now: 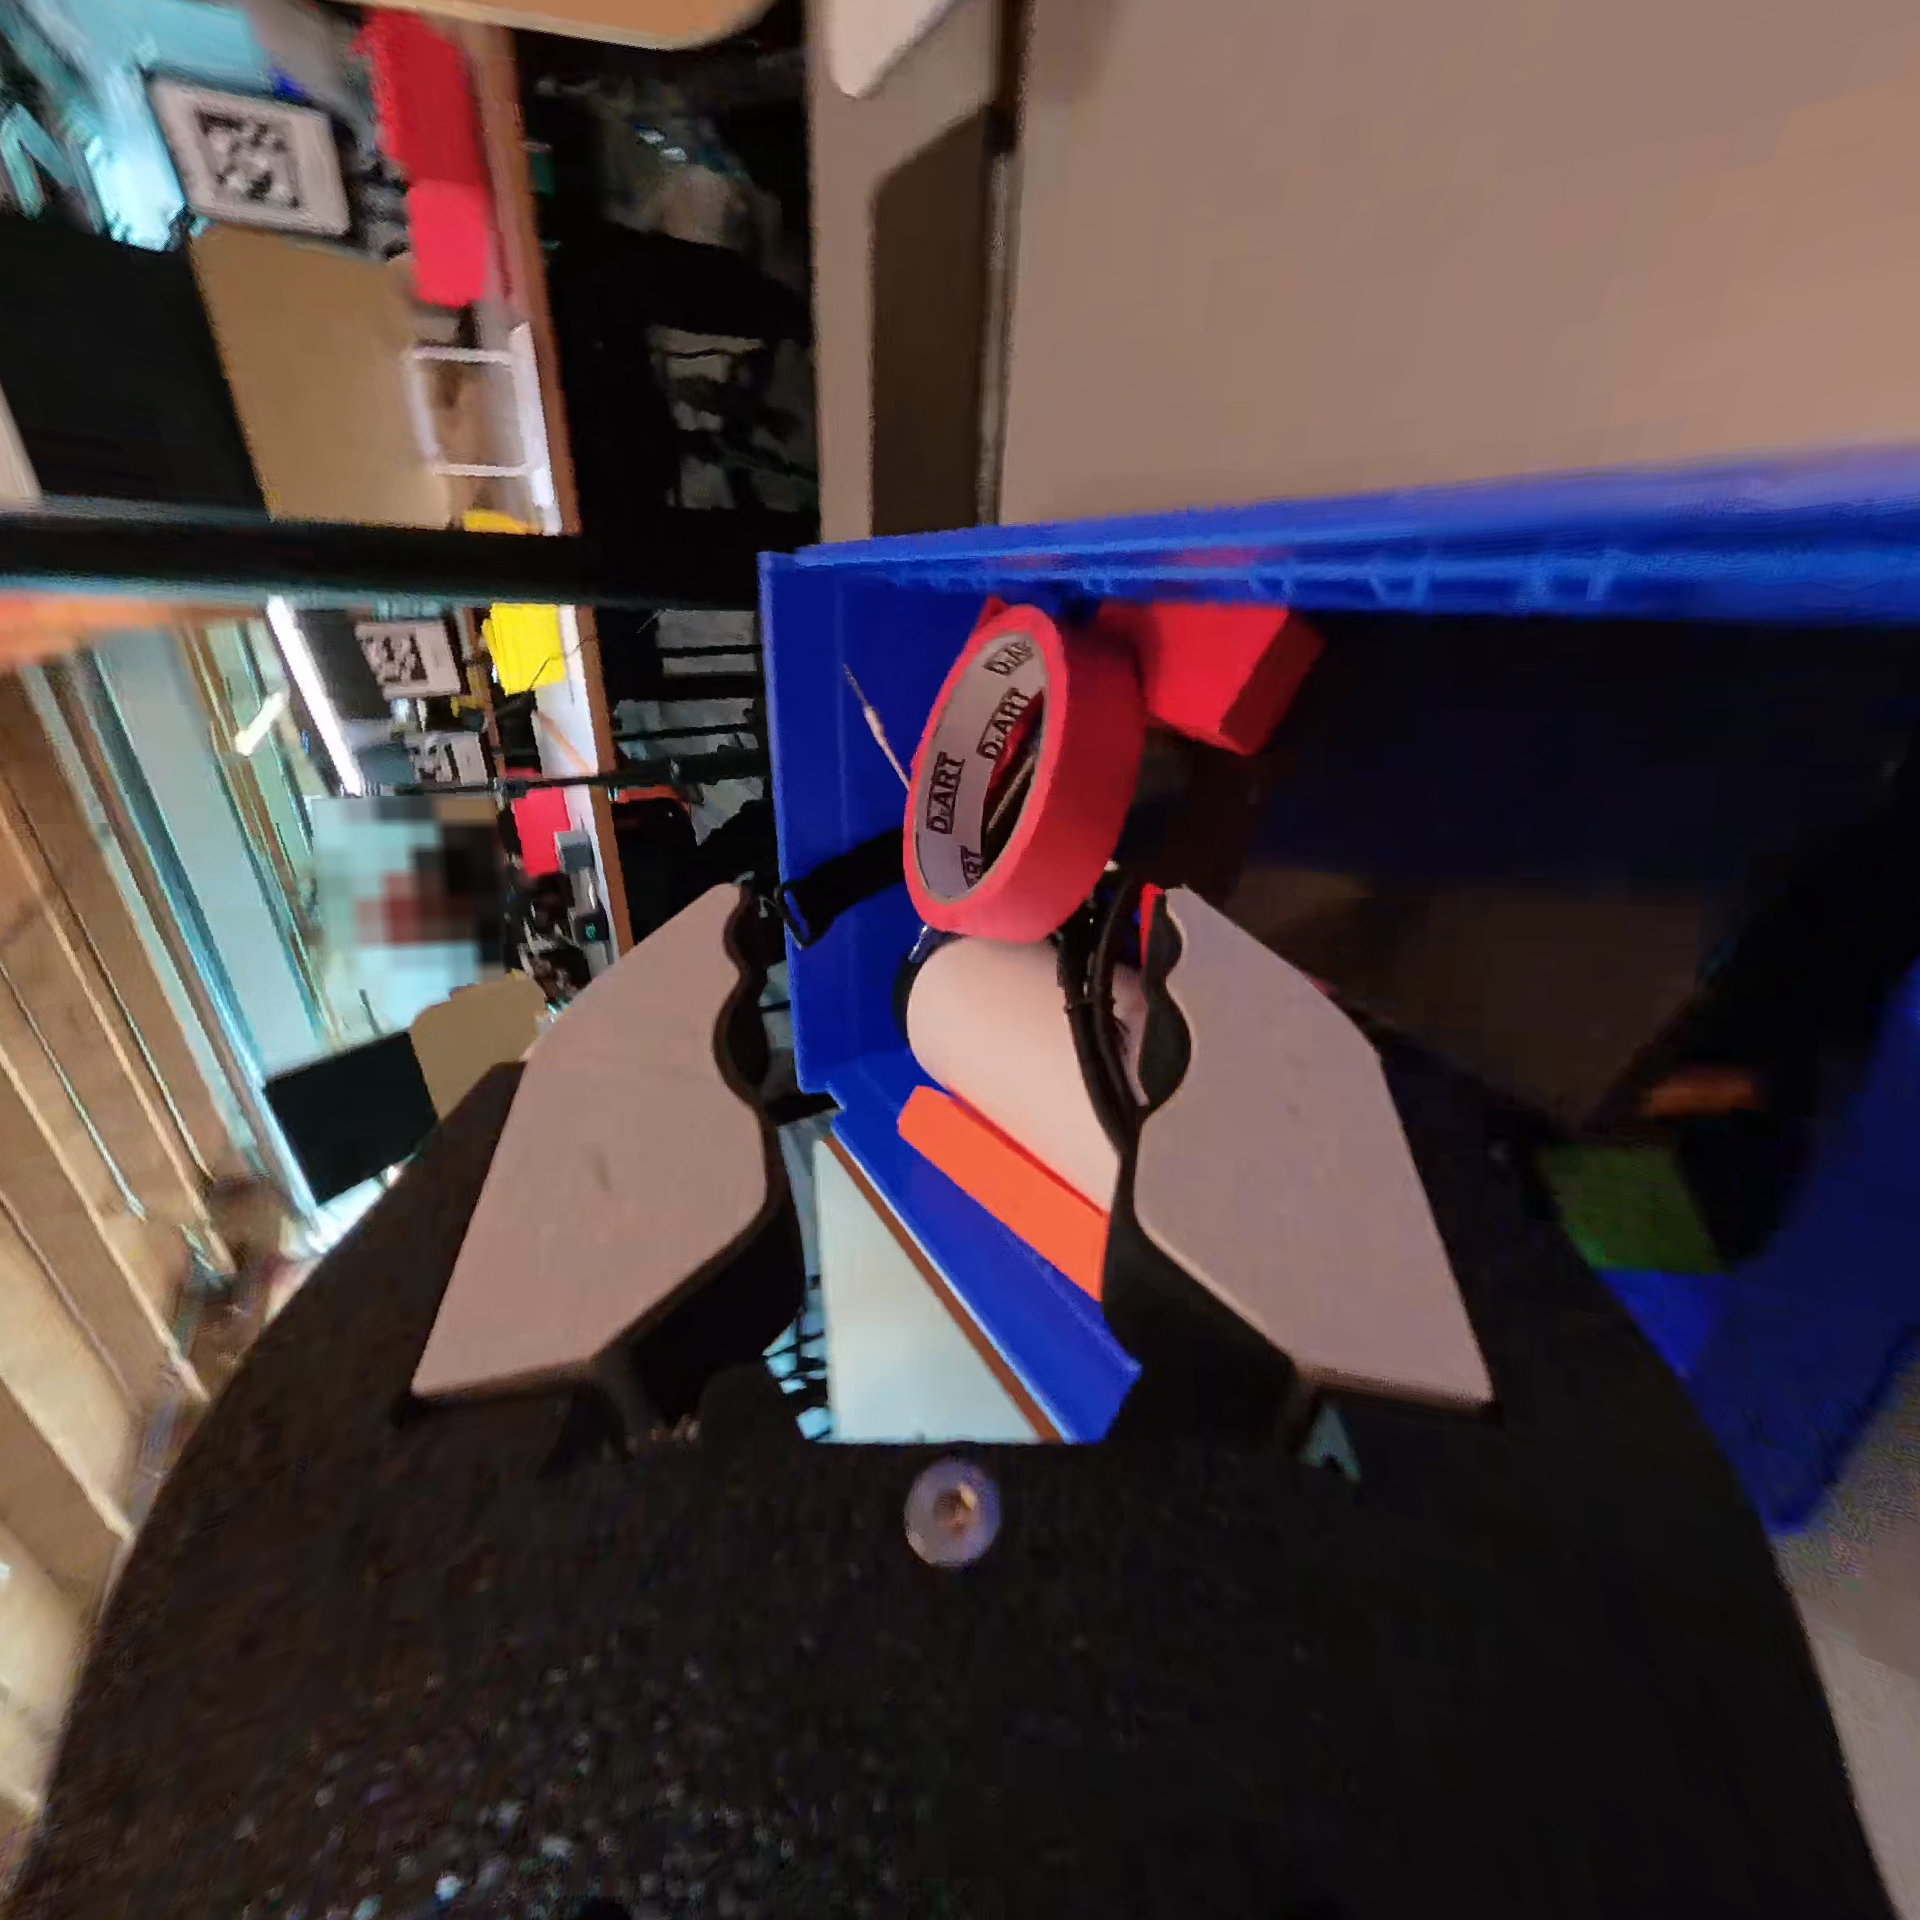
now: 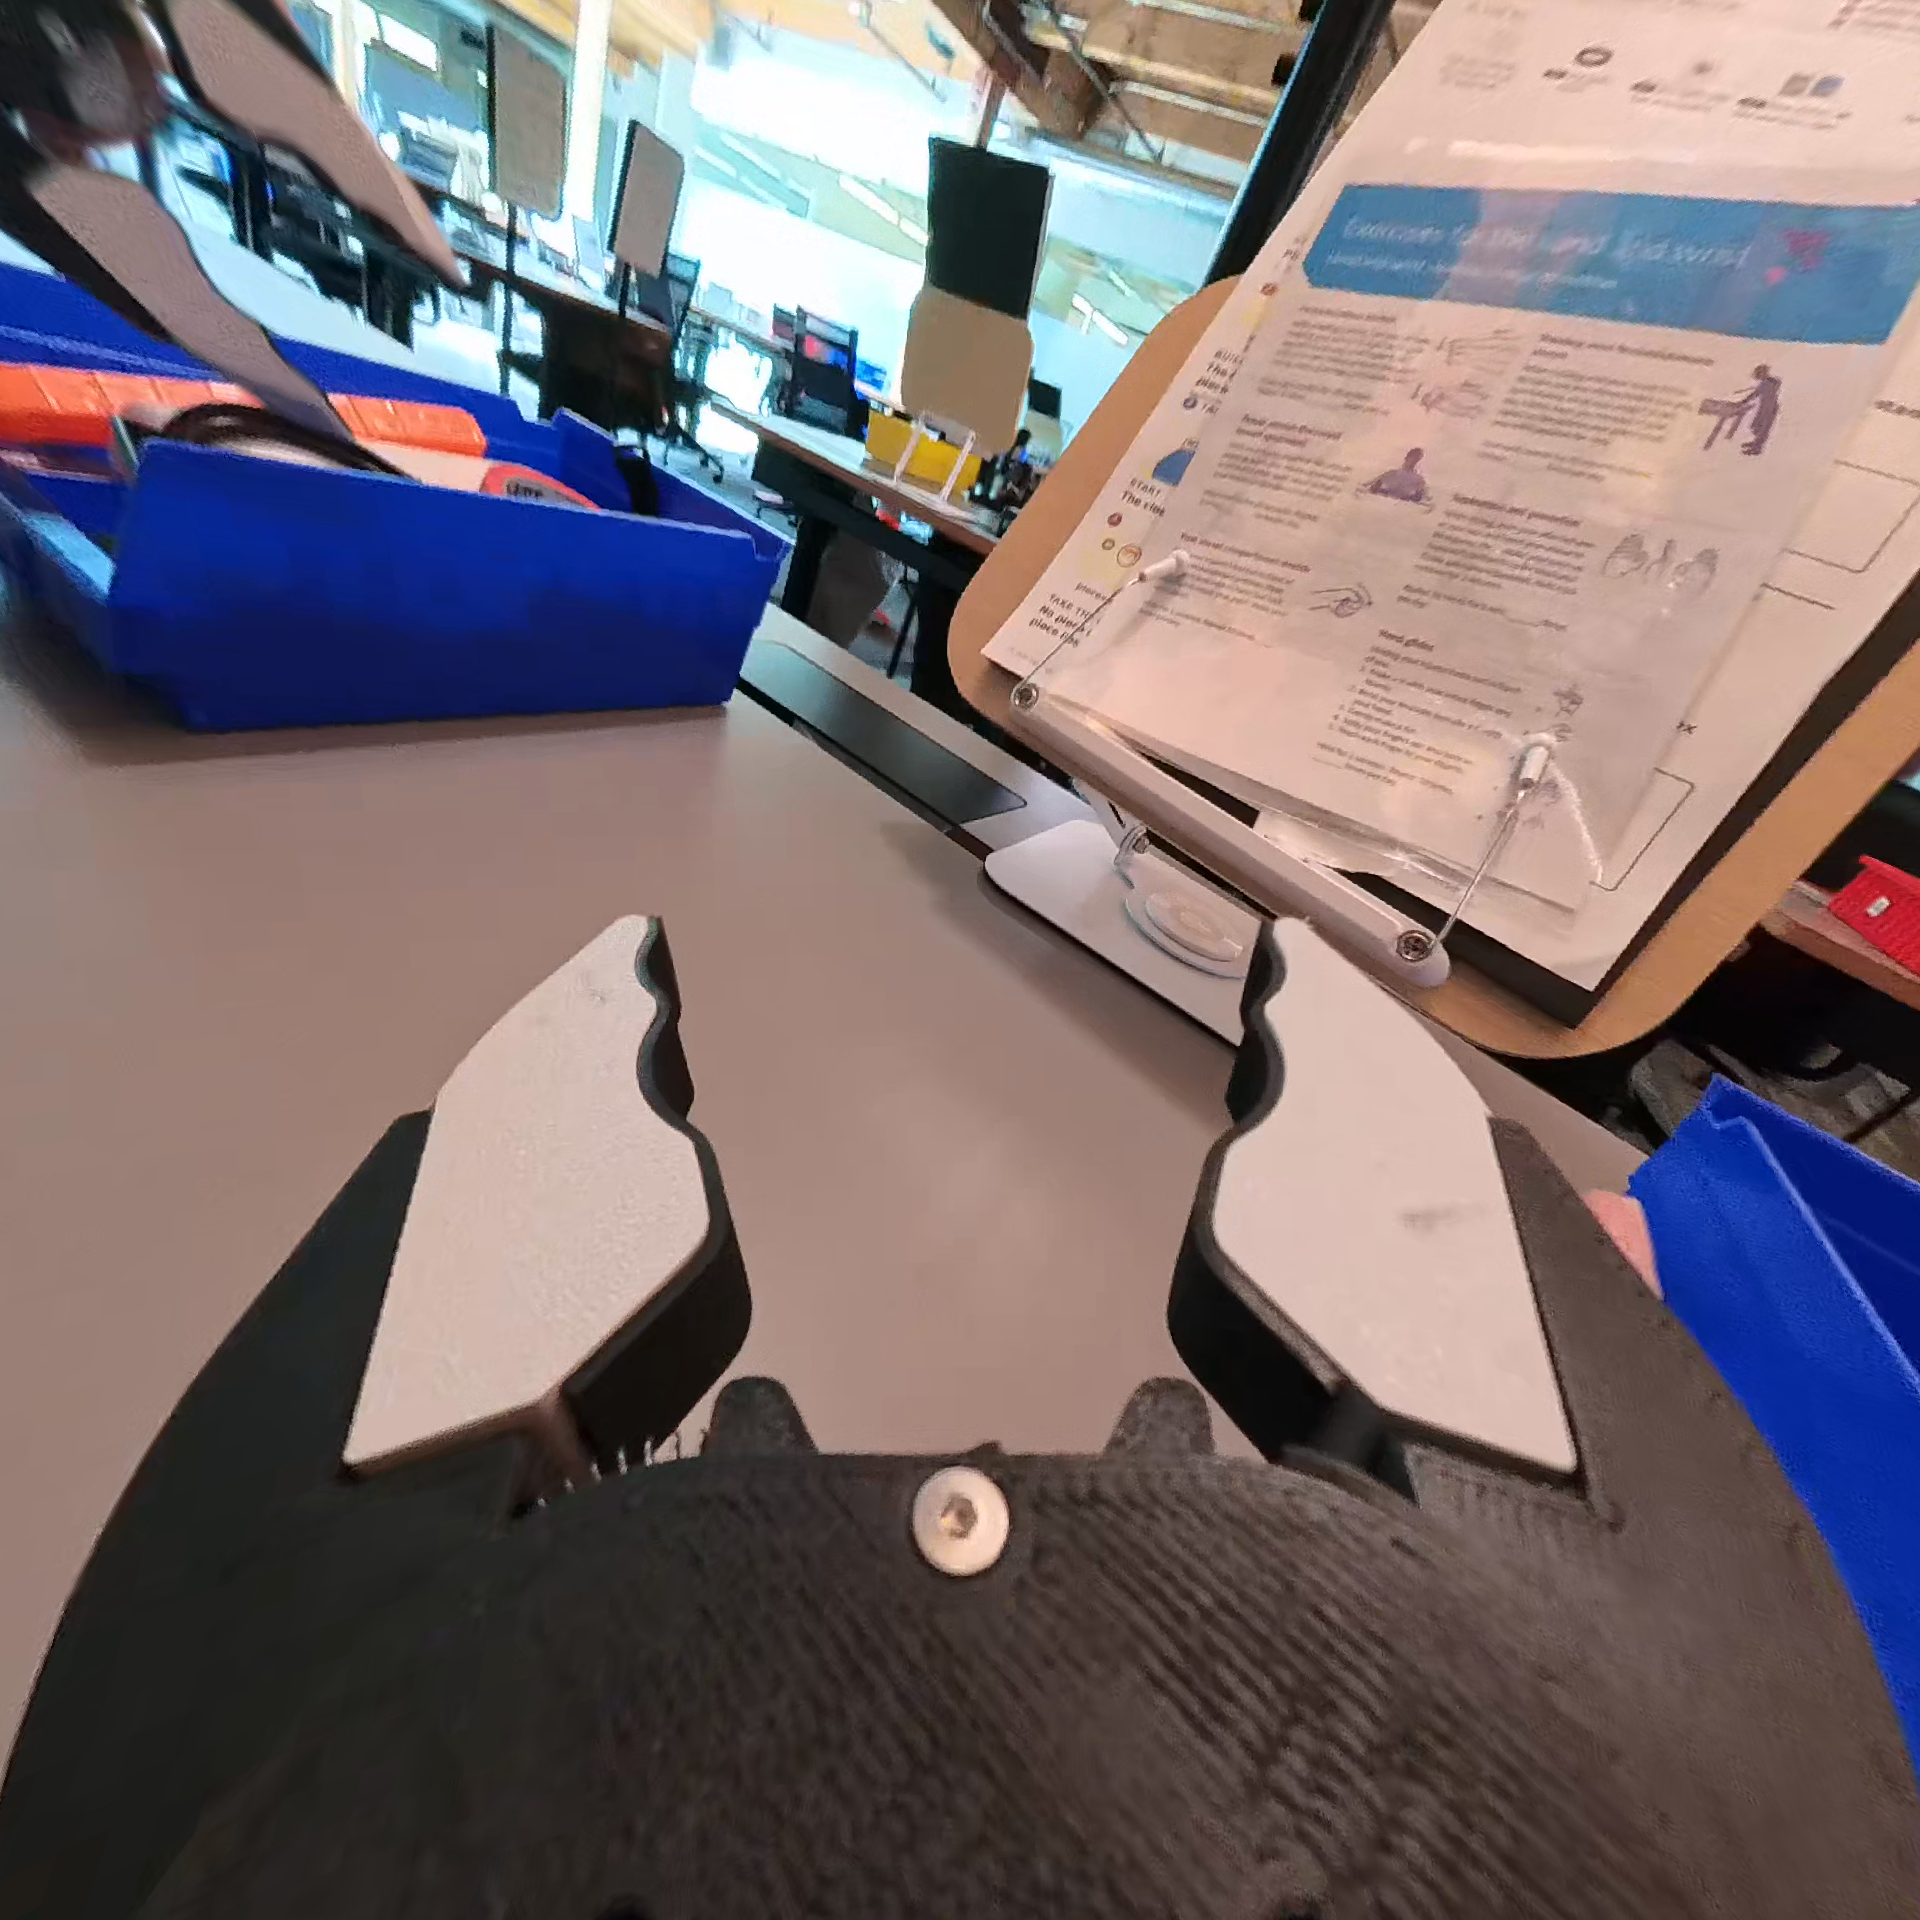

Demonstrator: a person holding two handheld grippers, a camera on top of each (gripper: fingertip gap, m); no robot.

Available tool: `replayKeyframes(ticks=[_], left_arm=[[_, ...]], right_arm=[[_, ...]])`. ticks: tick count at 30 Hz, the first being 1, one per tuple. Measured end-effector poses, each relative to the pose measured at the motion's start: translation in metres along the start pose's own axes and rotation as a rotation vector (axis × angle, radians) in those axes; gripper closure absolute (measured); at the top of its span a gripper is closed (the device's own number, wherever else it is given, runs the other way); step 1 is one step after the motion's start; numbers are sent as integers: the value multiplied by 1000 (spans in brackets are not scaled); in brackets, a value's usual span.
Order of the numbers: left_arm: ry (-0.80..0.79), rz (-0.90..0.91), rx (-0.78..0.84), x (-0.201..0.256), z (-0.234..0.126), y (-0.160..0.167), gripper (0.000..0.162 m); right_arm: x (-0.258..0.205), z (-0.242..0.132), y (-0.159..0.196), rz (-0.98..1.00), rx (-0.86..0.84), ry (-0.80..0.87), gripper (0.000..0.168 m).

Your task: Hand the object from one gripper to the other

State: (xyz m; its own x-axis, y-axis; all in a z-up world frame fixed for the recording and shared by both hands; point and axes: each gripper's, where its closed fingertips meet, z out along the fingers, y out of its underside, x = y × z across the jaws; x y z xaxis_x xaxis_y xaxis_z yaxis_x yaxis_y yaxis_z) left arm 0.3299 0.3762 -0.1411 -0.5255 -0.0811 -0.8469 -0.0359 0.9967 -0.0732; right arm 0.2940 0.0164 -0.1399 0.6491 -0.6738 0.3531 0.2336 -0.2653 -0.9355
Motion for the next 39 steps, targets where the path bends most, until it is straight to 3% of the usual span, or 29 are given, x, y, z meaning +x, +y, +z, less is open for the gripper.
replayKeyframes(ticks=[4, 14, 24, 27, 39], left_arm=[[49, 238, -47, 10, 26, 14, 91], [82, 426, -46, 16, 53, 14, 100], [40, 458, -51, 16, 77, 21, 116], [2, 502, -42, 20, 79, 22, 134], [-81, 404, -40, 12, 68, 23, 135]], right_arm=[[4, -11, 8, 0, 4, -21, 69], [-3, -11, 10, -23, 5, -63, 68], [-7, -11, 13, -21, -2, -91, 70], [-8, -11, 12, -26, 0, -93, 70], [-12, -9, 18, -58, -24, -105, 72]])
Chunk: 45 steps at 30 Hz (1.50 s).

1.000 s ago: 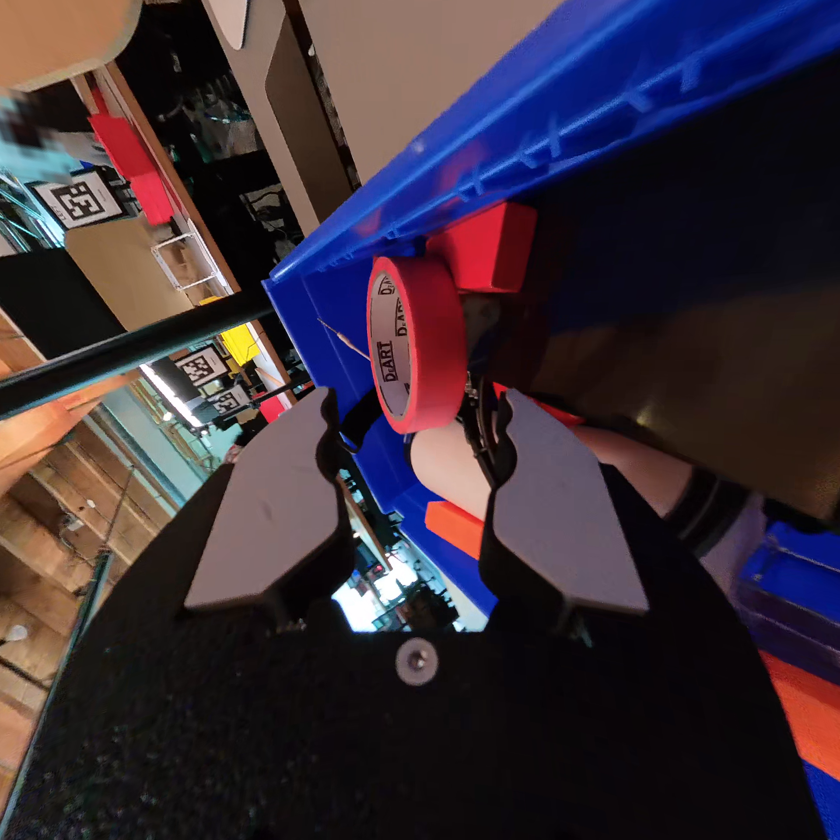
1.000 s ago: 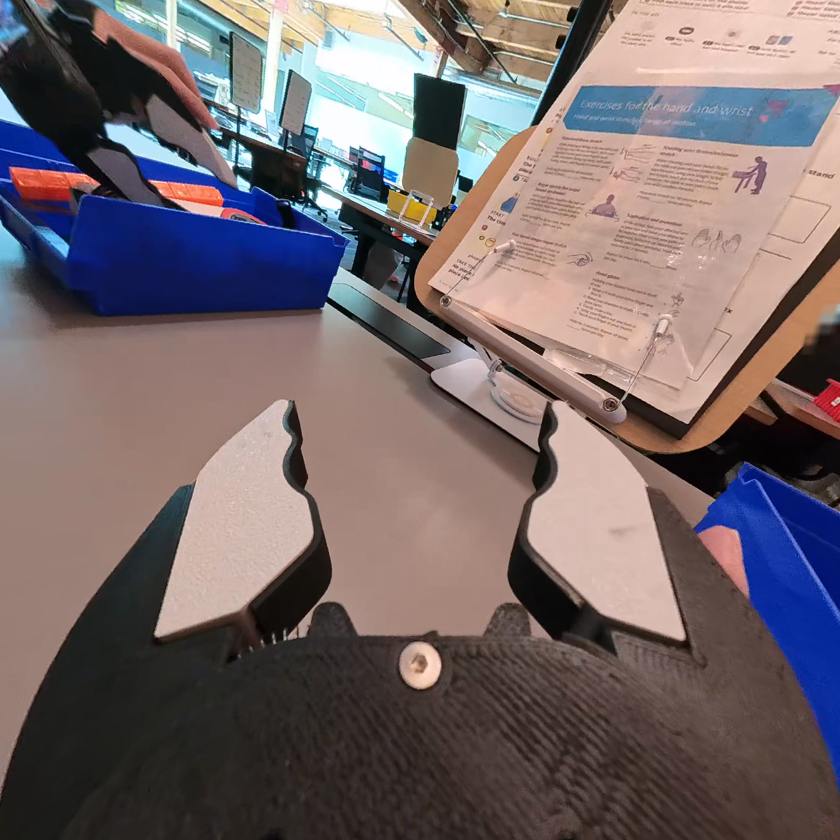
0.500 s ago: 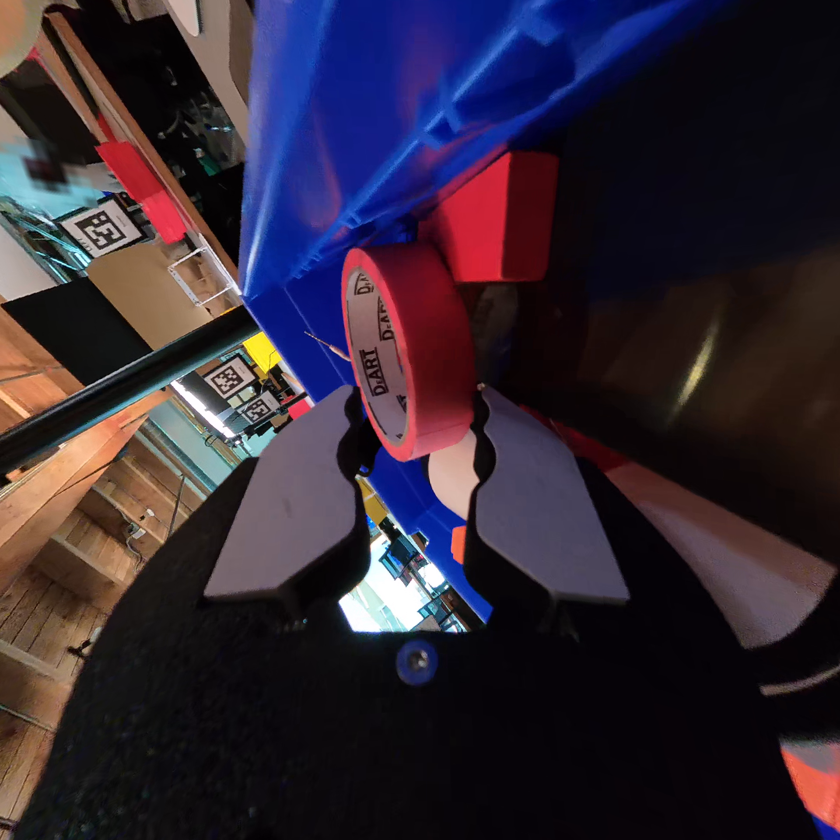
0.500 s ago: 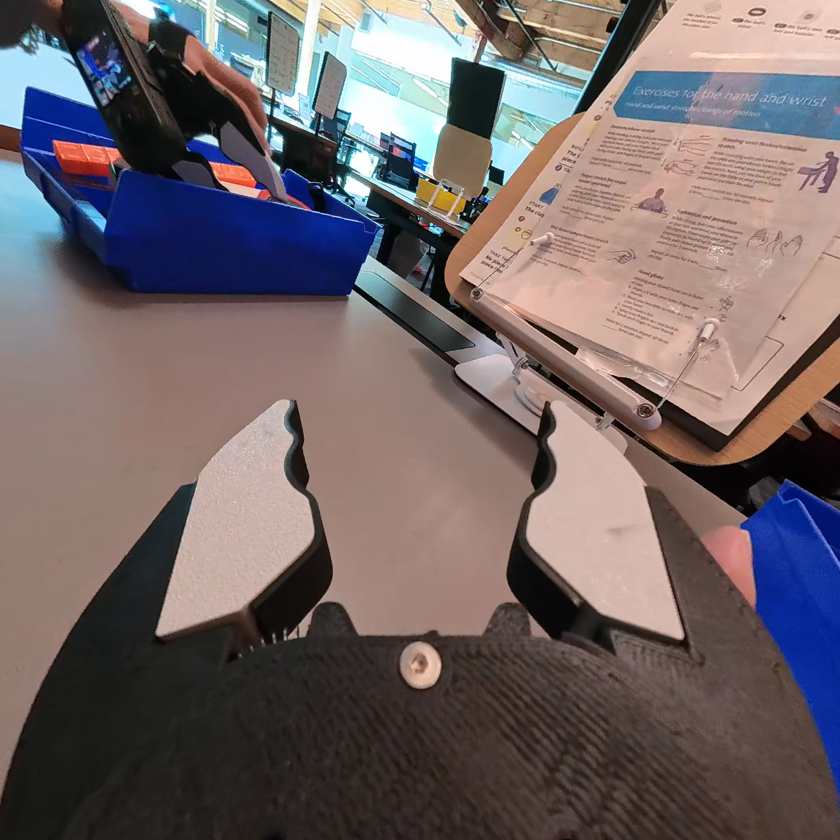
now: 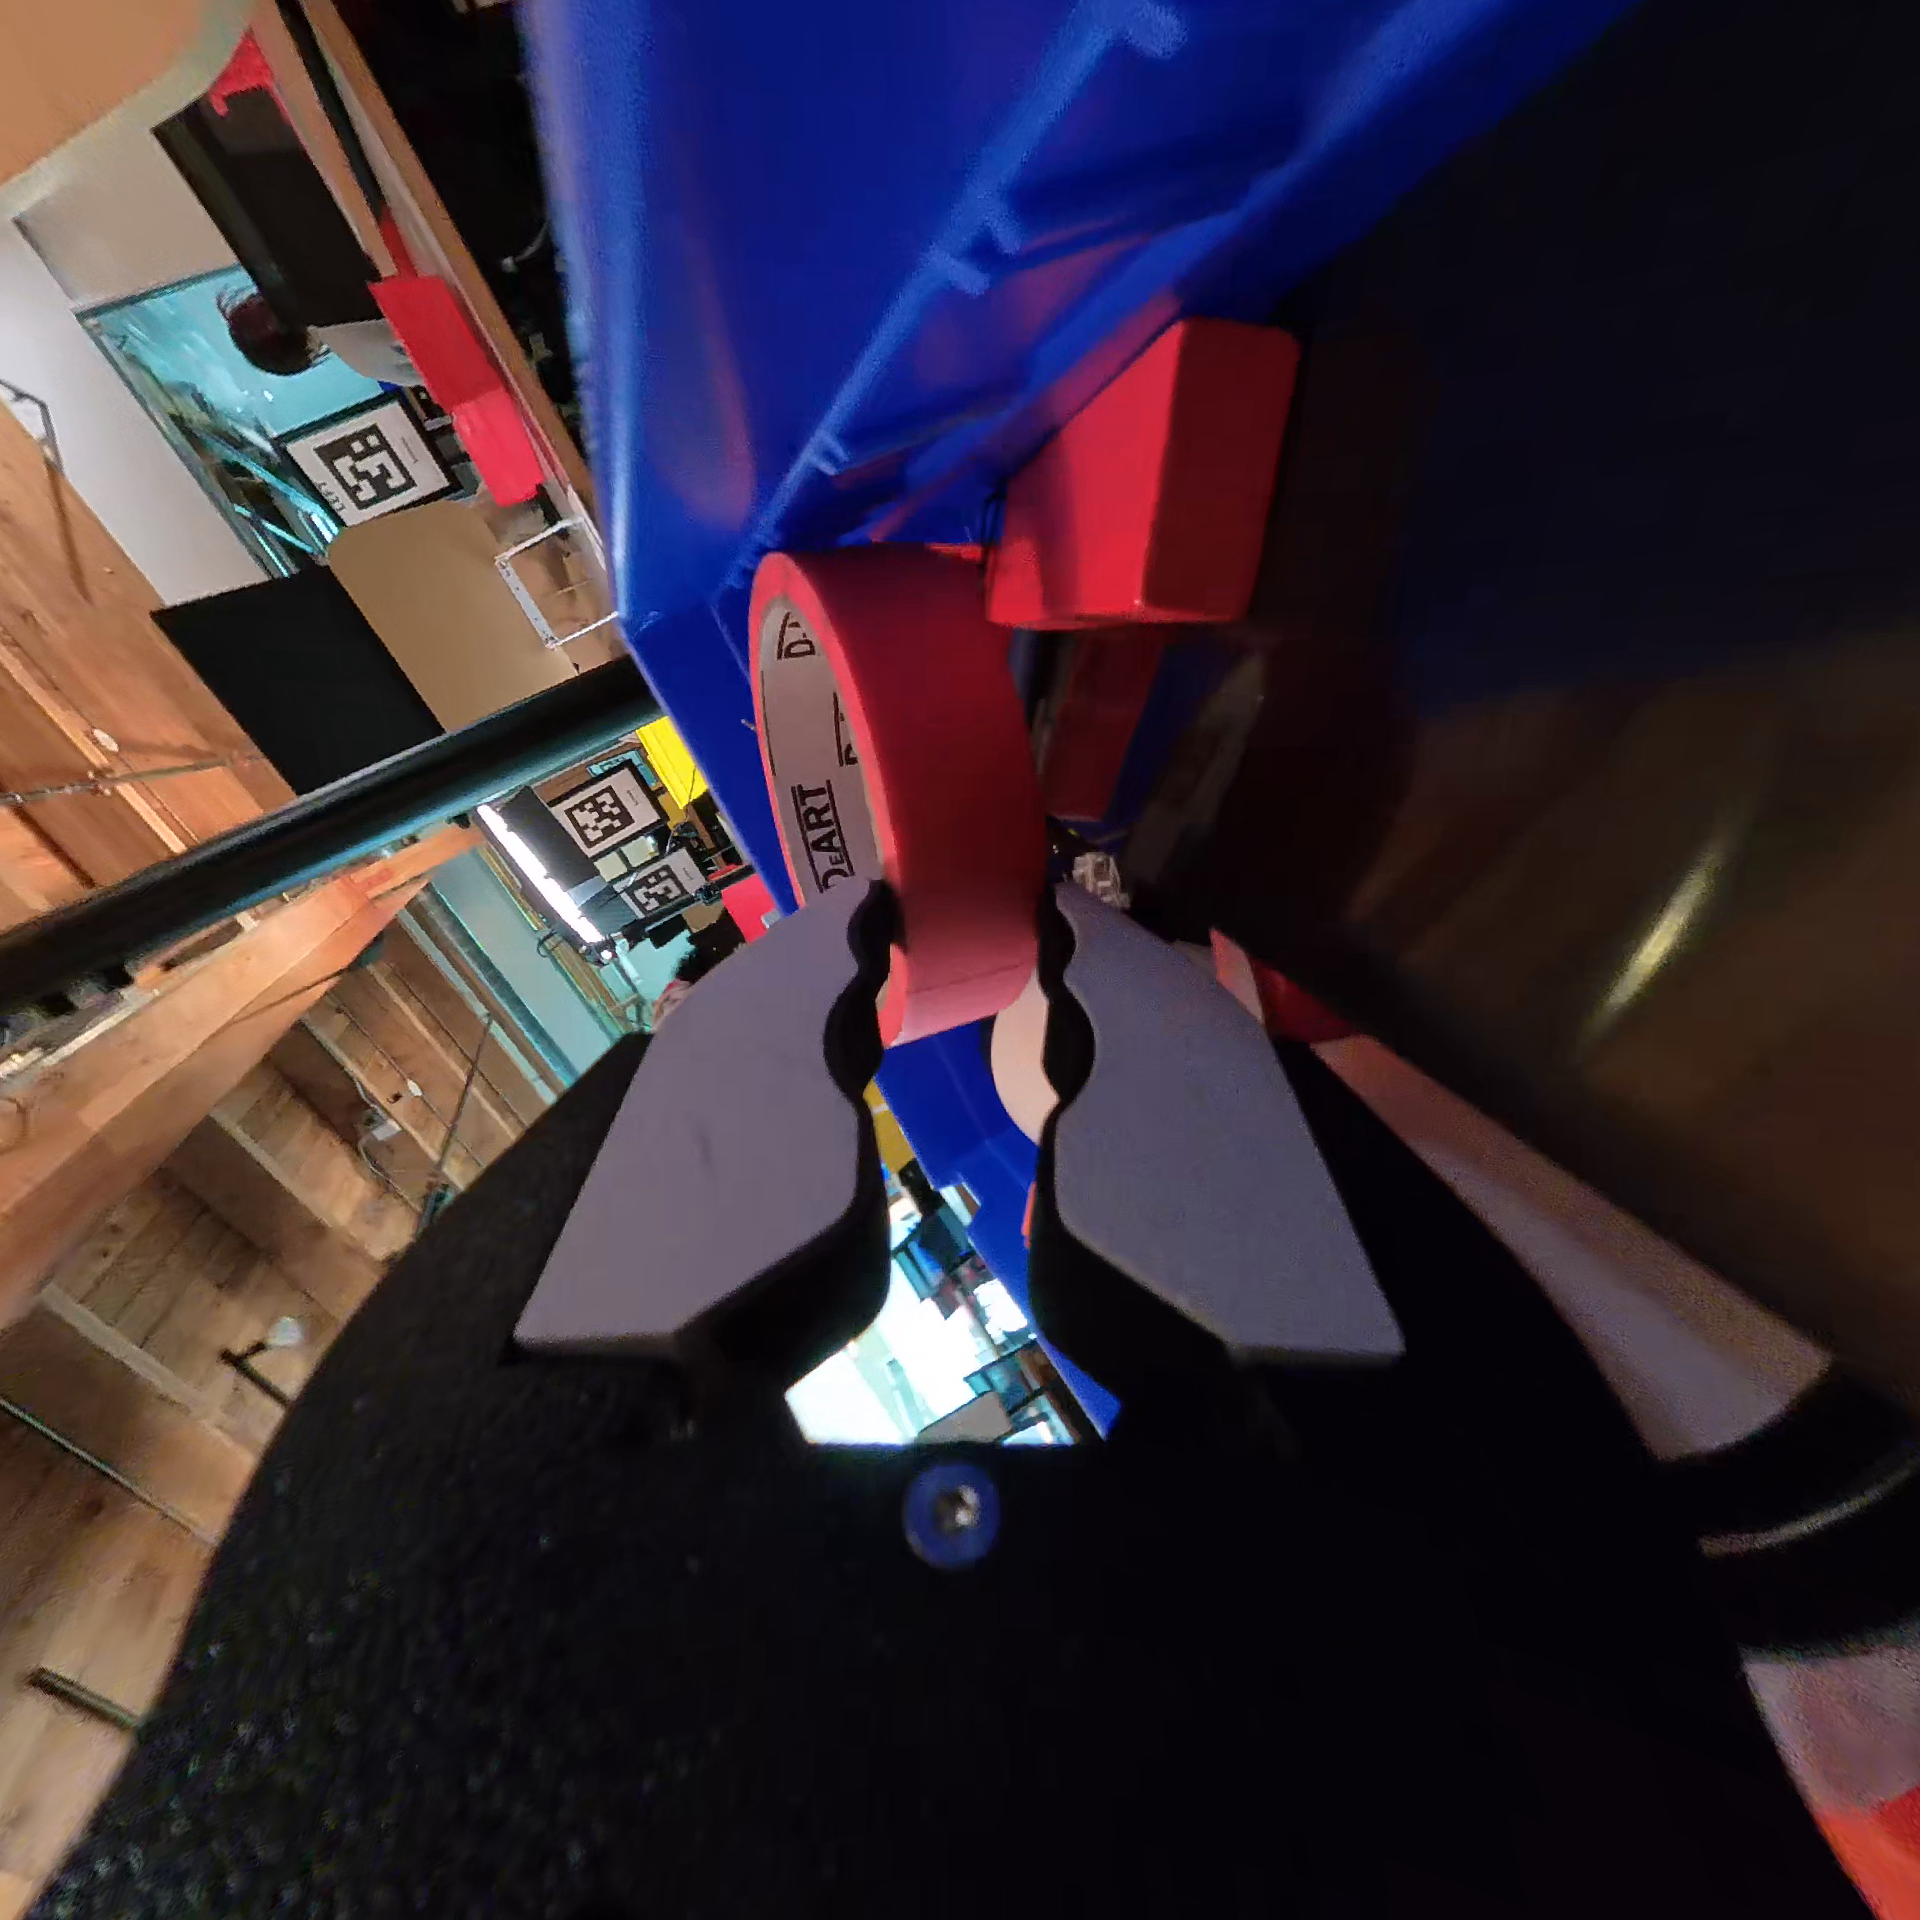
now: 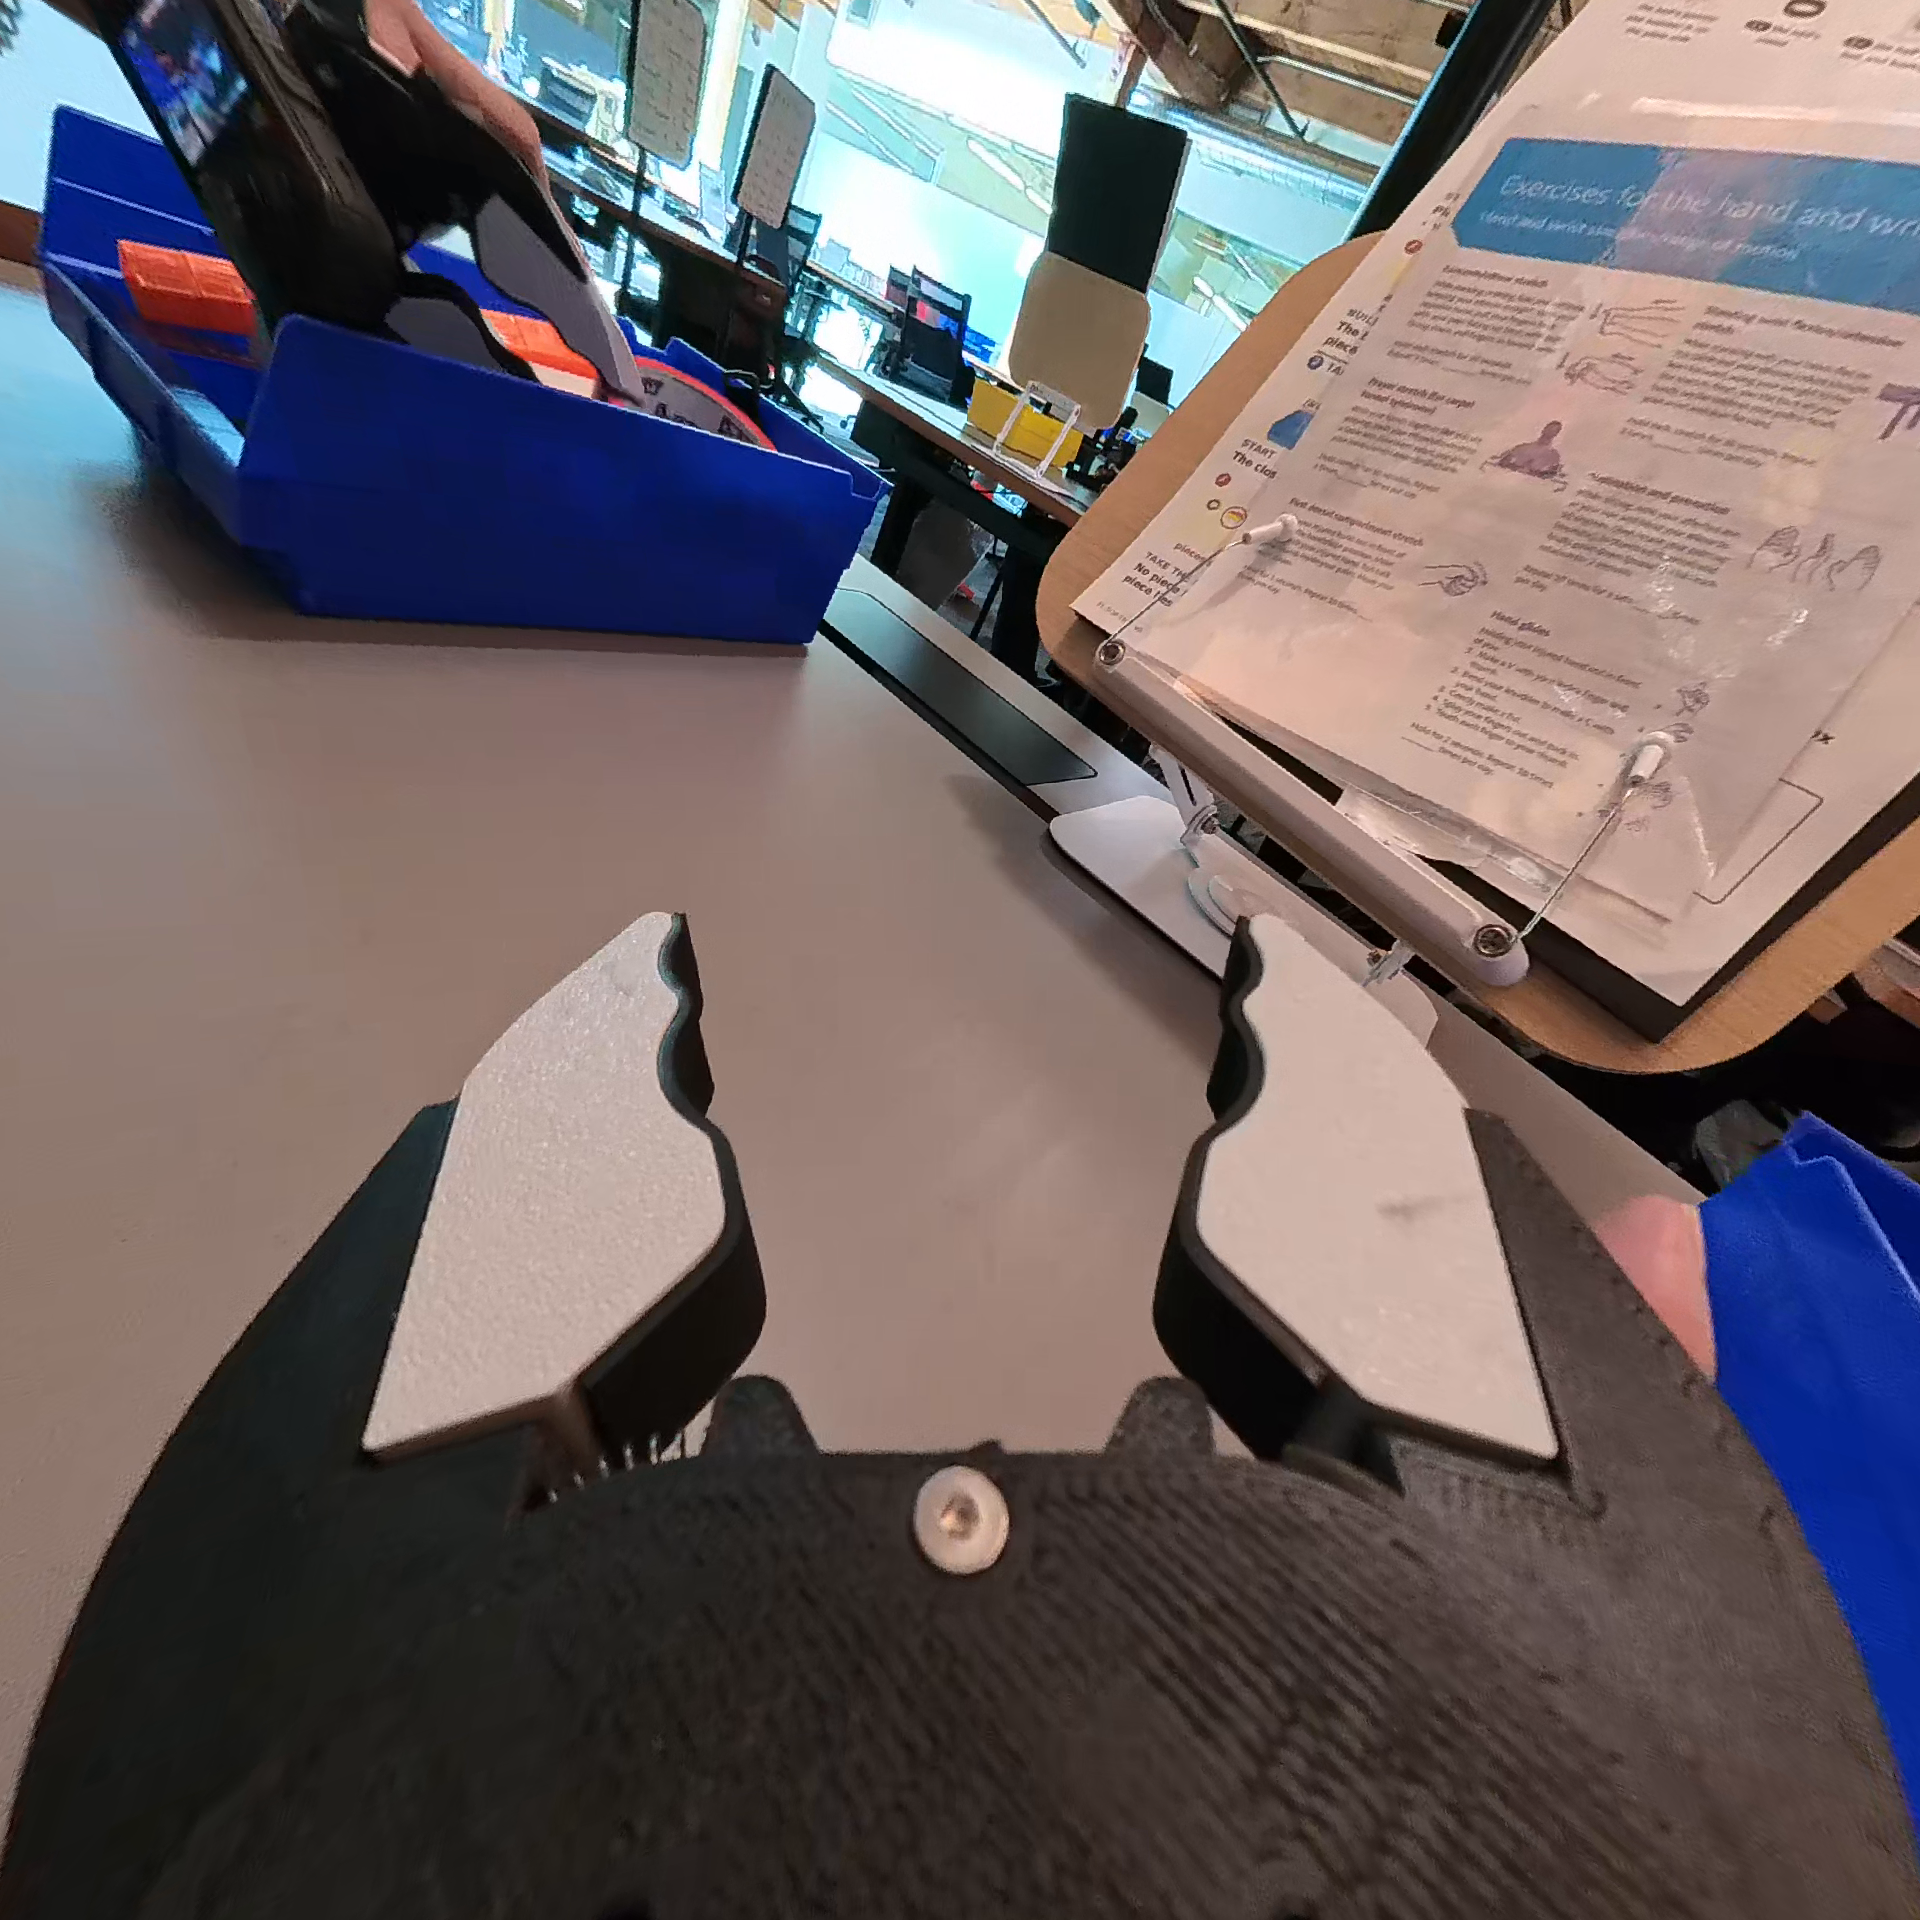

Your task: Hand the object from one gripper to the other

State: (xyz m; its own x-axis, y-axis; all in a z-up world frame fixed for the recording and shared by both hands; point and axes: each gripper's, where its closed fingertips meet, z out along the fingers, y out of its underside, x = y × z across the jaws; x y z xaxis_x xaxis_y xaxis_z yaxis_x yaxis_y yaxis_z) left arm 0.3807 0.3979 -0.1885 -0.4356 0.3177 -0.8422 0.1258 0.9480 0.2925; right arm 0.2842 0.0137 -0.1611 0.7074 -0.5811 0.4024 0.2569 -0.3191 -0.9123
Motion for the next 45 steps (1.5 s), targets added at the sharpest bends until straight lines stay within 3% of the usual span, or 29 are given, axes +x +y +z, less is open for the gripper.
replayKeyframes(ticks=[7, 14, 18, 21, 24, 26, 29, 31, 34, 40, 45], left_arm=[[-98, -278, 87, -30, -33, -9, 135], [-132, -692, 377, -88, -107, -48, 135], [-31, -970, 707, -118, -164, -90, 135], [123, -1142, 1088, -135, -216, -134, 135], [276, -1264, 1493, -144, -257, -173, 136], [349, -1301, 1692, -143, -268, -197, 135], [398, -1363, 1858, -137, -258, -231, 136], [449, -1398, 1931, -131, -249, -249, 136], [485, -1450, 1982, -123, -236, -265, 136], [567, -1422, 1903, -106, -223, -283, 136], [562, -1422, 1883, -99, -222, -282, 136]], right_arm=[[-7, 1, -4, 8, 22, -31, 73], [-29, 0, -24, 41, 125, -147, 72], [-40, -5, -37, 121, 213, -243, 75], [-46, -7, -55, 244, 317, -339, 78], [-47, -10, -88, 486, 498, -484, 83], [-44, -12, -111, 652, 628, -585, 89], [-47, -20, -135, 775, 757, -741, 92], [-47, -28, -142, 786, 807, -781, 107], [-40, -22, -128, 753, 759, -654, 121], [-30, -19, -110, 775, 712, -580, 130], [-36, -14, -102, 719, 629, -618, 137]])
